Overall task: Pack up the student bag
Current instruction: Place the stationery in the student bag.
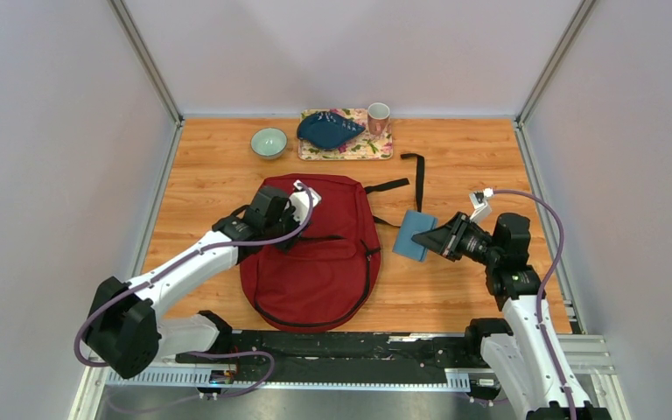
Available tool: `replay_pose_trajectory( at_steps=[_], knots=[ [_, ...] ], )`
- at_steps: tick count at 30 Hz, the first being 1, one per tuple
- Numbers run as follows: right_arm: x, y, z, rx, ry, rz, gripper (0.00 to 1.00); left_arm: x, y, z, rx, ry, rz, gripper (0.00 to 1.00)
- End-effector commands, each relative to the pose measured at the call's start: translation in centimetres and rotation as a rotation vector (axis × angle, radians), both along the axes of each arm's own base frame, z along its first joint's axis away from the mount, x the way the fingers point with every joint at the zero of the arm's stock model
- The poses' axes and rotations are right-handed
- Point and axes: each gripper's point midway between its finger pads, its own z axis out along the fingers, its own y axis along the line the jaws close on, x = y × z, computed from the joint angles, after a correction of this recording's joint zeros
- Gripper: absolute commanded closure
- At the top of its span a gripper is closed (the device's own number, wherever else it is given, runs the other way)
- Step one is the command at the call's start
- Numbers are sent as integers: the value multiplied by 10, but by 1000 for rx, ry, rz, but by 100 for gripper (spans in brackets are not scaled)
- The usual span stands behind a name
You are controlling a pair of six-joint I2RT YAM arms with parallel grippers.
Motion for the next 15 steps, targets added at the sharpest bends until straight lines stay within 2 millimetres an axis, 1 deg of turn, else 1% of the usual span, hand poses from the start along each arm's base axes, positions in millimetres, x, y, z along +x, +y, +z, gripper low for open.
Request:
replay_pose_trajectory(
  at_steps=[1, 2, 3, 4, 8, 9, 10, 14, 15],
  knots=[
    [3, 1, 12, 3, -71, 10, 100, 20, 0, 7, -6, -59, 58, 58],
    [3, 1, 12, 2, -70, 9, 100, 20, 0, 6, -6, -58, 60, 60],
    [3, 1, 12, 0, -70, 8, 100, 22, 0, 7, -5, -62, 63, 67],
    [3, 1, 11, -1, -71, 8, 100, 23, 0, 6, 2, -61, 68, 70],
    [2, 1, 10, 2, -66, 11, 100, 26, -1, 12, -13, -79, 80, 87],
    [1, 2, 11, 3, -66, 14, 100, 26, -1, 13, -17, -84, 79, 95],
    [2, 2, 12, 3, -66, 13, 100, 28, -1, 17, -24, -94, 85, 100],
    [0, 6, 17, 2, -78, 34, 100, 28, -10, 28, -88, -98, 91, 100],
    [0, 8, 17, 1, -78, 39, 100, 29, -13, 35, -120, -104, 98, 100]
  ],
)
